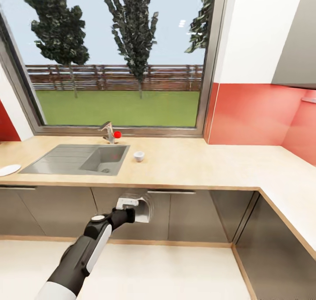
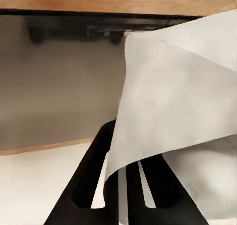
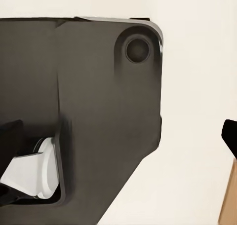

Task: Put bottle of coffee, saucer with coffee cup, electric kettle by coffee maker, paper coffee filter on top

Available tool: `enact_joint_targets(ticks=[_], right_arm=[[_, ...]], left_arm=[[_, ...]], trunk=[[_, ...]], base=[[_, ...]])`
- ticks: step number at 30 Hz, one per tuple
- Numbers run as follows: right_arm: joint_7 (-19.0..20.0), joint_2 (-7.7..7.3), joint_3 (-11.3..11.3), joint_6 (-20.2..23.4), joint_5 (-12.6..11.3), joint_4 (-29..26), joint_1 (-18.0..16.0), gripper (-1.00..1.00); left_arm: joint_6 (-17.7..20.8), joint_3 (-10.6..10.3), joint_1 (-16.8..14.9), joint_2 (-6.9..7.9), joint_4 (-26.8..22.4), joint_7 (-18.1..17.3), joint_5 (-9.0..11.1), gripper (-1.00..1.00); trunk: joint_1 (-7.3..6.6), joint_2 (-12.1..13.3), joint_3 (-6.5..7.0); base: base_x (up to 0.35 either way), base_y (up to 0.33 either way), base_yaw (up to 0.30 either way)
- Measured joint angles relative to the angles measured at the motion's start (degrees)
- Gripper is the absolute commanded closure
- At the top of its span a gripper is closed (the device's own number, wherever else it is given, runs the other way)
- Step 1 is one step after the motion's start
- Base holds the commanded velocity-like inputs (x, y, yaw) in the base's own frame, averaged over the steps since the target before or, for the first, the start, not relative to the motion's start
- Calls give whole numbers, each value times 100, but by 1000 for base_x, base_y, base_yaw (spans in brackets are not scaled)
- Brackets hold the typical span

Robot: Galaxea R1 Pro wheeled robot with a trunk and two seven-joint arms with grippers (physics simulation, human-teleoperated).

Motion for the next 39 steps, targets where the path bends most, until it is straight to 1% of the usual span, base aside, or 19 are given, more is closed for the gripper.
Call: enact_joint_targets(ticks=[6, 7, 11, 14, 16, 17, 18, 19, 20, 21, 23, 26, 28, 29, 31, 34, 36, 38, 39], right_arm=[[0, 0, 2, 0, 2, 0, 0, -100], [0, 0, 4, -1, 2, 1, 0, -100], [0, 0, 4, -3, 3, -3, 0, -100], [0, 0, 6, -4, 3, -5, 0, -100], [0, 0, 11, -5, 3, -3, 0, -100], [0, 1, 13, -7, 3, -3, 0, -100], [0, 0, 15, -9, 3, -6, 0, -100], [0, 0, 14, -10, 3, -7, 0, -100], [-6, 0, 9, -6, 3, -7, 0, -100], [-7, 0, 9, -7, 3, -8, 0, -100], [-7, 0, 7, -9, 3, -8, 0, -100], [-8, -6, -4, -10, 3, -8, 0, -100], [-8, -8, -6, -9, 3, -8, 0, -100], [-8, -8, -7, -9, 2, -9, 0, -100], [-17, -9, -8, -9, 2, -9, 0, -100], [-21, -9, -8, -8, 2, -10, 0, -100], [-23, -9, -9, -8, 2, -9, 0, -100], [-23, -5, -5, -3, 4, -11, 0, -100], [-25, -4, -4, -3, 5, -12, 0, -100]], left_arm=[[-152, 24, 348, 119, 9, -15, -19, 100], [-261, 25, 421, 131, 21, -14, -22, 100], [-921, 26, 717, 164, 88, 4, -48, 100], [-1136, 26, 925, 208, 105, 36, -58, 100], [-1189, 26, 1048, 242, 108, 47, -57, 100], [-1211, 28, 1126, 281, 110, 53, -59, 100], [-1247, 44, 1310, 416, 146, 66, -58, 100], [-1282, 127, 1406, 494, 210, 66, -48, 100], [-1732, 618, 1559, 571, 626, -5, -63, 100], [-1892, 704, 1606, 584, 816, -15, -56, 100], [-2142, 761, 1660, 594, 1064, -16, -68, 100], [-3256, 826, 1747, 650, 2232, 1, -67, 100], [-3845, 849, 1769, 668, 2907, 25, -61, 100], [-3973, 851, 1772, 670, 3066, 29, -59, 100], [-4345, 862, 1780, 675, 3570, 39, -53, 100], [-4559, 881, 1782, 677, 3950, 48, -36, 100], [-4641, 962, 1782, 676, 4137, 62, -32, 100], [-4696, 1152, 1784, 676, 4267, 73, -32, 100], [-4705, 1205, 1785, 677, 4286, 76, -35, 100]], trunk=[[0, 0, 34], [0, 0, 37], [-3, -1, 40], [-3, -1, 41], [-3, -1, 42], [-3, -1, 41], [-4, -1, 40], [-3, -1, 41], [-4, -1, 41], [-3, 0, 41], [-3, 0, 41], [-3, -1, 40], [-3, -1, 41], [-3, -1, 41], [-3, -1, 41], [-3, -1, 41], [-3, -1, 42], [-3, -1, 42], [-3, -1, 42]], base=[[-331, 0, 191], [-215, 0, 55], [-106, 0, 26], [-26, 0, 6], [-10, 0, 2], [-3, 0, 1], [-1, 0, 0], [0, 0, 0], [0, 0, 0], [0, 0, 0], [0, 0, 0], [0, 0, 40], [0, 0, 172], [0, 0, 218], [0, 0, 243], [0, 0, 263], [0, 0, 272], [0, 0, 275], [0, 0, 276]])
